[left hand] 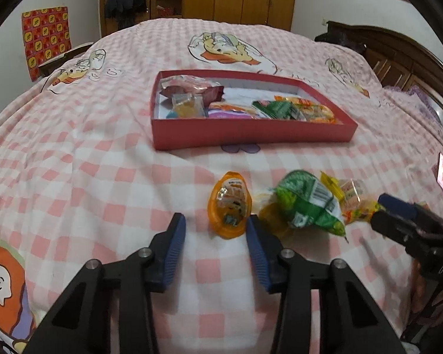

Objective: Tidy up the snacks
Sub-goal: 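Reach the left tool toward the orange jelly cup while the right tool reaches toward a yellow candy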

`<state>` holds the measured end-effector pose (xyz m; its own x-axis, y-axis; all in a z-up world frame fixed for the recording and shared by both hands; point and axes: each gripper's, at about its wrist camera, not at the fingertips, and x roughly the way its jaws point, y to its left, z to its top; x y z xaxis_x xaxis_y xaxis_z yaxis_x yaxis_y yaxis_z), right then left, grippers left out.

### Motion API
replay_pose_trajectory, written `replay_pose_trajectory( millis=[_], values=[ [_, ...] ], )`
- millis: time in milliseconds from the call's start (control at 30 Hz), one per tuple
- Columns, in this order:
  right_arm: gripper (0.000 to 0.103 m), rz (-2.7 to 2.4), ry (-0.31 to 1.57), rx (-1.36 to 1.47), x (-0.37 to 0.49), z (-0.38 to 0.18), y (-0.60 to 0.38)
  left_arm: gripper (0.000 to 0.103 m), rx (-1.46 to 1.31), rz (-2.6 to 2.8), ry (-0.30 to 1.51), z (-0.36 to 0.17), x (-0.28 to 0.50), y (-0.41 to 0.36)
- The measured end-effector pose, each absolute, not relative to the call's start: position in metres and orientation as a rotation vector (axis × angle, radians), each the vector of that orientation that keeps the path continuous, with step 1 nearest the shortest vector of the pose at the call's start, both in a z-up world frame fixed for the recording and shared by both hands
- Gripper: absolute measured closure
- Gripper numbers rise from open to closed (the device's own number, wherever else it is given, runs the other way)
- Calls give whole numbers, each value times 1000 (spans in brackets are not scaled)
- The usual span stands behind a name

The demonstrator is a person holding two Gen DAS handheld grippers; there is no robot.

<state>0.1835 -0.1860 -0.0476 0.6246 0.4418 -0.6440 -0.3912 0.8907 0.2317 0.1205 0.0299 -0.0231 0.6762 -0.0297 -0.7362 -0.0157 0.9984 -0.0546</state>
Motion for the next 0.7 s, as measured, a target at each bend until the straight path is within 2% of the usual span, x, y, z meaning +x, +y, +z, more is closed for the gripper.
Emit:
replay_pose_trajectory(
  millis=[67, 133, 233, 267, 400, 500, 567, 600, 633, 700],
  values=[
    [31, 481, 763, 74, 184, -50, -187, 68, -61, -1, 830, -26, 123, 32],
    [37, 475, 767, 81, 185, -51, -188, 84, -70, -9, 826, -26, 124, 33],
    [49, 461, 778, 99, 187, -54, -192, 87, -99, -18, 821, -26, 123, 37],
    [53, 448, 785, 107, 188, -55, -194, 87, -108, -20, 819, -25, 122, 39],
    [53, 393, 773, 69, 182, -52, -194, 85, -86, -2, 802, -22, 120, 37],
    [53, 375, 769, 2, 179, -51, -186, 59, -57, -13, 789, -19, 119, 30],
    [53, 381, 777, -19, 179, -53, -182, 61, -29, -11, 799, -21, 127, 23],
    [53, 382, 782, -17, 180, -54, -183, 71, -18, -2, 813, -23, 133, 21],
    [55, 382, 784, -10, 180, -55, -184, 77, -15, 4, 820, -24, 136, 21],
    [64, 380, 784, 6, 181, -56, -188, 78, -29, -13, 829, -25, 139, 21]
  ],
)
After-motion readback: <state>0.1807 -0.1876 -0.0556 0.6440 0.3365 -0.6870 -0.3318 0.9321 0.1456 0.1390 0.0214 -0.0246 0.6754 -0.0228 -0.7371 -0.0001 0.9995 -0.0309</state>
